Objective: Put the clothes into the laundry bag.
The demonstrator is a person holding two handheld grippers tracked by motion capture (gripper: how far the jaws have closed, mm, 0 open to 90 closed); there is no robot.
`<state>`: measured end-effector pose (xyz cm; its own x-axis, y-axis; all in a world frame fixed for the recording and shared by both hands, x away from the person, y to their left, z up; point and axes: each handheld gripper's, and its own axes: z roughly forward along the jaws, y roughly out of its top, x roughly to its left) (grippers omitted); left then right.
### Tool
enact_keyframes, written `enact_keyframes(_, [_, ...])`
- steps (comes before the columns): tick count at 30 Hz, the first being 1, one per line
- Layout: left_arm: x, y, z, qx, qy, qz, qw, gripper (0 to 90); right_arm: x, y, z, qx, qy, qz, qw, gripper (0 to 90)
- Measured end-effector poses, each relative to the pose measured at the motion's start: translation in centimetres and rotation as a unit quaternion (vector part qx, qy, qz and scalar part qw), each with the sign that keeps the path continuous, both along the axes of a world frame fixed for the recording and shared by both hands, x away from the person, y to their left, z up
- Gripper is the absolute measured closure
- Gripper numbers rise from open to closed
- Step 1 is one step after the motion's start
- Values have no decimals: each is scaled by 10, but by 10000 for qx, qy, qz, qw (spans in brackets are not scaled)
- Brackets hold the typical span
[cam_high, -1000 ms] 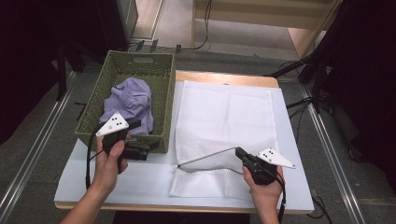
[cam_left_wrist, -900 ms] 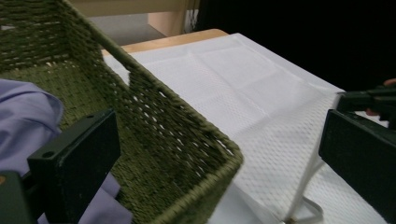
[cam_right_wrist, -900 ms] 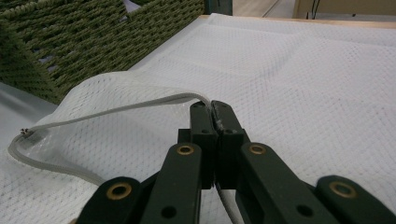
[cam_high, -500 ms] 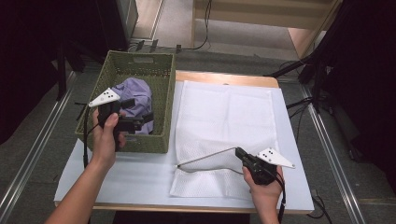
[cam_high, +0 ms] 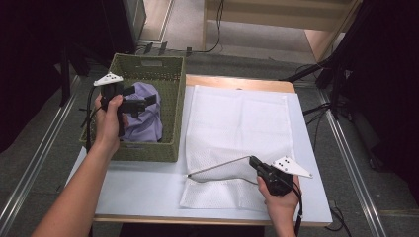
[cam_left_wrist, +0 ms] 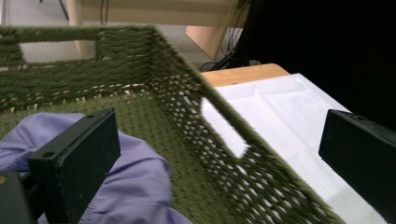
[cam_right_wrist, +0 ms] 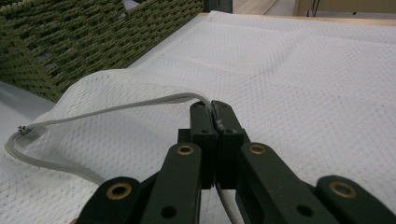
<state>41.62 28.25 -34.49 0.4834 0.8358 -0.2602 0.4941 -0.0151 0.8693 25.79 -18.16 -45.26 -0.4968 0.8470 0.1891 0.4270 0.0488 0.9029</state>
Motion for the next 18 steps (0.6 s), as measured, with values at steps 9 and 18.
enact_keyframes(9, [36, 17, -21, 100, 457, 550, 9974, 0, 0, -4, 0, 34, 0, -20, 10000, 894])
enact_keyframes(18, [61, 32, -46, 531, 865, 1140, 9883, 26, -1, -6, -1, 44, 25, -26, 10000, 893])
